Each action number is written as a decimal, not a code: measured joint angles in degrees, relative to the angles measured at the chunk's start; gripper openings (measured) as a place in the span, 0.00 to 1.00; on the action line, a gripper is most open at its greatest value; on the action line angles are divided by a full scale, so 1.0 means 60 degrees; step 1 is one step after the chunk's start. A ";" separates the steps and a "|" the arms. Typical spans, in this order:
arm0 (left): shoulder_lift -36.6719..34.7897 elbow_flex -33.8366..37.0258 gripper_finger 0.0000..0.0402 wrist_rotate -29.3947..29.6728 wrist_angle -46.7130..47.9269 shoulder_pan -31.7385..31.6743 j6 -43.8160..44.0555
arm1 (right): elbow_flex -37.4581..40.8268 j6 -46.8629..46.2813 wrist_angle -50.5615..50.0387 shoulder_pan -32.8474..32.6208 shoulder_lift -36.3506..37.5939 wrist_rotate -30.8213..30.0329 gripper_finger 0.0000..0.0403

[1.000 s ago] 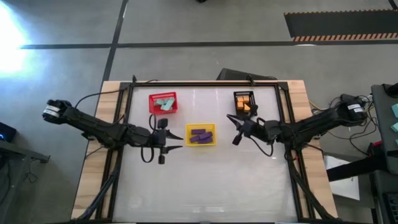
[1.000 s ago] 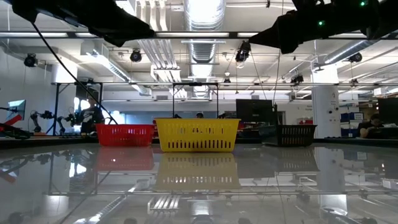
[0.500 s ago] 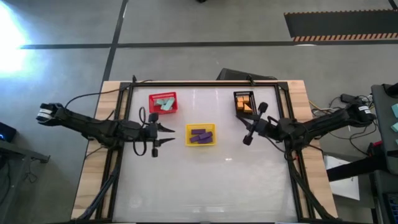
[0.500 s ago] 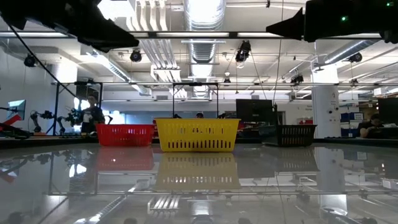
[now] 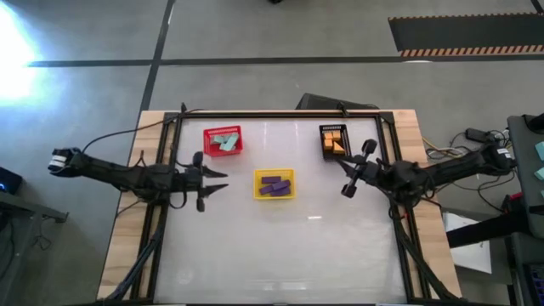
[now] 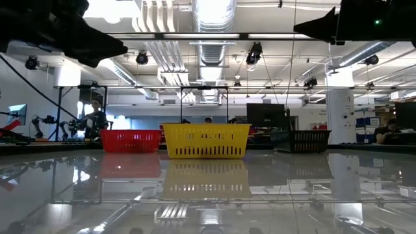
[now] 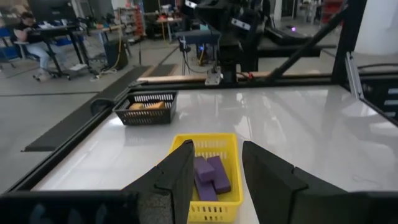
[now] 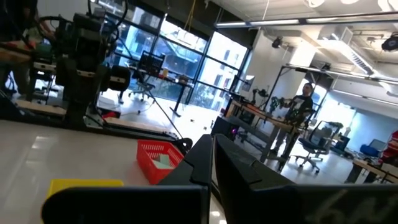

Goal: Sort & place blocks by color
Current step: Return to Home Position

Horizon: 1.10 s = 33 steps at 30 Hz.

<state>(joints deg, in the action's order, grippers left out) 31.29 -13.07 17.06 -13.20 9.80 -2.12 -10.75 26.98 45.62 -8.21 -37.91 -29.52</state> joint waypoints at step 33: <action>-0.4356 0.1141 0.30 0.0739 0.2560 -0.0018 0.0058 | 0.0132 -0.0322 -0.2395 0.0000 0.1931 -0.0005 0.02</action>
<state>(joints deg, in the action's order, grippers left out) 5.15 -6.22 21.50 2.15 9.69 -1.77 -9.96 25.05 31.25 -8.21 -26.32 -29.55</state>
